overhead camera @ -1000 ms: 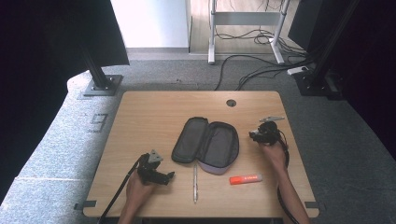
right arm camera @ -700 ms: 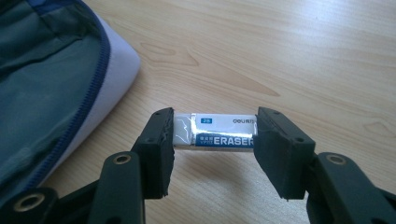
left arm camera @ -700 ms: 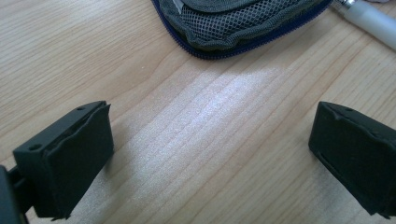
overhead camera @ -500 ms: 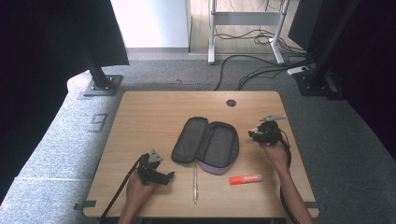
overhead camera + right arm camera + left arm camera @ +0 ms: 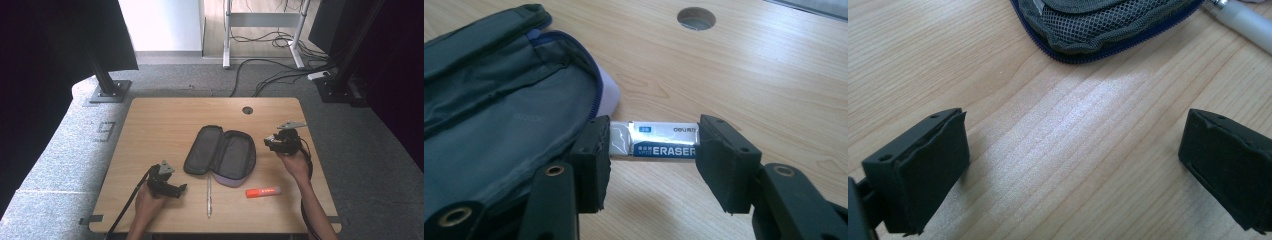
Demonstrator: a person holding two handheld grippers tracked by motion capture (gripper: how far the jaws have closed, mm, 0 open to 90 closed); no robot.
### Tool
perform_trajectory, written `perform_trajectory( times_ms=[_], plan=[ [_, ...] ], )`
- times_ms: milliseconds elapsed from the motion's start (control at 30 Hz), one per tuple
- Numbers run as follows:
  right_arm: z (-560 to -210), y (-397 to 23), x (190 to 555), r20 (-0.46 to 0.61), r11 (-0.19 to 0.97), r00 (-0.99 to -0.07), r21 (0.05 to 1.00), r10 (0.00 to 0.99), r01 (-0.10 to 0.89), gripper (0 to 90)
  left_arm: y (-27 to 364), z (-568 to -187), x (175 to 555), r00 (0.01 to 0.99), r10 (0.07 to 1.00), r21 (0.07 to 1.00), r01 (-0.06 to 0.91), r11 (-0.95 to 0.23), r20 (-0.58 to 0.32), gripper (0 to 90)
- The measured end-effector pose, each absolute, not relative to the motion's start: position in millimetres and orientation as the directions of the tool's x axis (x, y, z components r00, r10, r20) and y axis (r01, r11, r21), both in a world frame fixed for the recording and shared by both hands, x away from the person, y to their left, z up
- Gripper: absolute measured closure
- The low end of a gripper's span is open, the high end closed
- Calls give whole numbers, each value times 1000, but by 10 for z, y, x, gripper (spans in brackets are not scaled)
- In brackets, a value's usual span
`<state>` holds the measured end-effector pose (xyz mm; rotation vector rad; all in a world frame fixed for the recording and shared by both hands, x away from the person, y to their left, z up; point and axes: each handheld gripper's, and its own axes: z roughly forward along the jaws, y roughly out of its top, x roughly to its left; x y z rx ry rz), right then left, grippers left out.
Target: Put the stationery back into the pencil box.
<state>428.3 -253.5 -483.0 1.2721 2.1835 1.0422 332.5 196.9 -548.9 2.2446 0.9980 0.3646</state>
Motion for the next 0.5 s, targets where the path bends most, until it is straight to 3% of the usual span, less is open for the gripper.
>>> perform_trajectory(
  times_ms=[500],
  plan=[
    [-4719, -2232, 4260, 5, 352, -567, 779, 824, 519, 472, 1969, -5490, 3325, 672, 740, 659, 561, -502, -8, 0]
  ],
)
